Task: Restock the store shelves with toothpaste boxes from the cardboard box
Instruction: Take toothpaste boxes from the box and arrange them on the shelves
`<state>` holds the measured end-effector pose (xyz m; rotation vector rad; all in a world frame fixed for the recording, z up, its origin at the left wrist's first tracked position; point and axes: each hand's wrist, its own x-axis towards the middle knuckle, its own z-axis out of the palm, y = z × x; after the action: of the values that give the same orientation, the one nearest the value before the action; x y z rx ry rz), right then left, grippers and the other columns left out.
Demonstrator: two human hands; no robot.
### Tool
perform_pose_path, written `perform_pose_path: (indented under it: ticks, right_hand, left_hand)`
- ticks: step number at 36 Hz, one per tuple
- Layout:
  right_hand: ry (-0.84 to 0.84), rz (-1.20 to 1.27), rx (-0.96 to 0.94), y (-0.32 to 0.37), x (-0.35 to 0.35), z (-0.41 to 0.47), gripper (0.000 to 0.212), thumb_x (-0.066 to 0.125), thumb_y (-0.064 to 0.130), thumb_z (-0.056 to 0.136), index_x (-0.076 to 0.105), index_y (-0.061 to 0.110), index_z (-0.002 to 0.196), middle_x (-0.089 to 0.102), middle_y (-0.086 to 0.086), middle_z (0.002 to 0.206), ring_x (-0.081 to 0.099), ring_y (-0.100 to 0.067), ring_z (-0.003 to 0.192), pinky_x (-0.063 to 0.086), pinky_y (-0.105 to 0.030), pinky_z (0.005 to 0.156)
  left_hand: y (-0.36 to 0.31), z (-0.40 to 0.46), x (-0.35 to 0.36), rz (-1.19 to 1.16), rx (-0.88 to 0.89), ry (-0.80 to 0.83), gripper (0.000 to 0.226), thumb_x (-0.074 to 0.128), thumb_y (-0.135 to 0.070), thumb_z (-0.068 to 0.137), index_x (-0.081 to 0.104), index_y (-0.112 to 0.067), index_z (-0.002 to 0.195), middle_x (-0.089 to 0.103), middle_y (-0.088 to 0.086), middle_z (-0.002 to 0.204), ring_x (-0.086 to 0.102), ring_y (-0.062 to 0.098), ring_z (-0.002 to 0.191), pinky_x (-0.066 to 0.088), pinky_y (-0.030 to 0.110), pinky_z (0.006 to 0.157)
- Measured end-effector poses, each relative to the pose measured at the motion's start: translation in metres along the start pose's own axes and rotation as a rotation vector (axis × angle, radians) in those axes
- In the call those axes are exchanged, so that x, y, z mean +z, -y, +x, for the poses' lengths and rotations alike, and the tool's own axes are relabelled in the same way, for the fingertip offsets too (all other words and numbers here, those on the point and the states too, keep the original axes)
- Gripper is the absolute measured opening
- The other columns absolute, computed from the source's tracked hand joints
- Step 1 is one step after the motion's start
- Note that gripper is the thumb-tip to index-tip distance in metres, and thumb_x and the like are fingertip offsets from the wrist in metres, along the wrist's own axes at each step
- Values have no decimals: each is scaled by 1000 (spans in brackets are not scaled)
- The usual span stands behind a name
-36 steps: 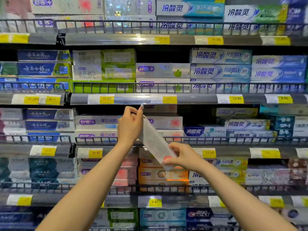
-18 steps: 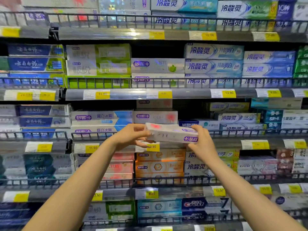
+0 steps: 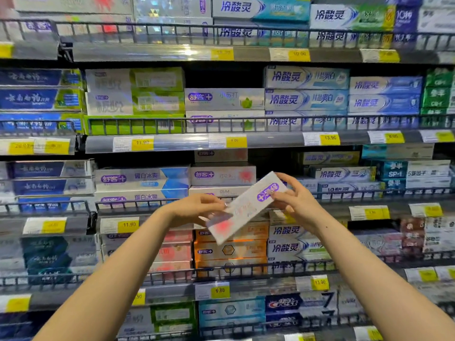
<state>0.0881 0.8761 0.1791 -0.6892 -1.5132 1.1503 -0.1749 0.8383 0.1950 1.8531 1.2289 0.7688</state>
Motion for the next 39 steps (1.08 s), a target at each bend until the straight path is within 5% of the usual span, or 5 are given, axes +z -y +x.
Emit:
perform_pose_path:
  ticks: [7, 16, 24, 27, 39]
  right_hand:
    - [8, -165, -62, 5, 22, 8, 46, 67, 11, 83, 46, 19, 123, 65, -10, 110, 63, -21, 102, 51, -39, 90]
    - [166, -288, 81, -22, 21, -7, 35, 66, 24, 85, 56, 20, 118, 69, 2, 106, 67, -9, 92, 52, -18, 69]
    - [-93, -371, -109, -5, -11, 13, 32, 73, 25, 79, 61, 20, 109, 66, -2, 103, 65, -21, 93, 56, -38, 78]
    - [-84, -404, -167, 7, -9, 23, 31, 72, 16, 79, 62, 15, 108, 65, 0, 99, 63, -12, 83, 53, -20, 63]
    - [-127, -742, -262, 13, 9, 64, 51, 72, 32, 78, 56, 20, 125, 54, -1, 110, 54, -16, 97, 42, -22, 77]
  left_hand:
    - [-12, 24, 28, 34, 103, -3, 38, 70, -20, 82, 59, -13, 117, 68, 8, 108, 67, 19, 95, 55, 36, 82]
    - [-28, 42, 37, -427, 267, -407, 36, 67, -11, 82, 49, -11, 113, 64, 5, 106, 63, 21, 102, 56, 31, 79]
    - [-4, 18, -7, 369, 397, -1050, 27, 60, -43, 86, 52, -18, 91, 55, -9, 74, 52, 6, 68, 37, 17, 57]
    - [10, 10, -33, 756, 467, -1232, 31, 62, -42, 86, 57, -13, 92, 58, 0, 81, 50, 18, 78, 38, 29, 65]
    - [43, 21, -54, 1064, 292, -997, 65, 26, -52, 91, 49, -7, 132, 55, 10, 128, 46, 27, 124, 25, 45, 110]
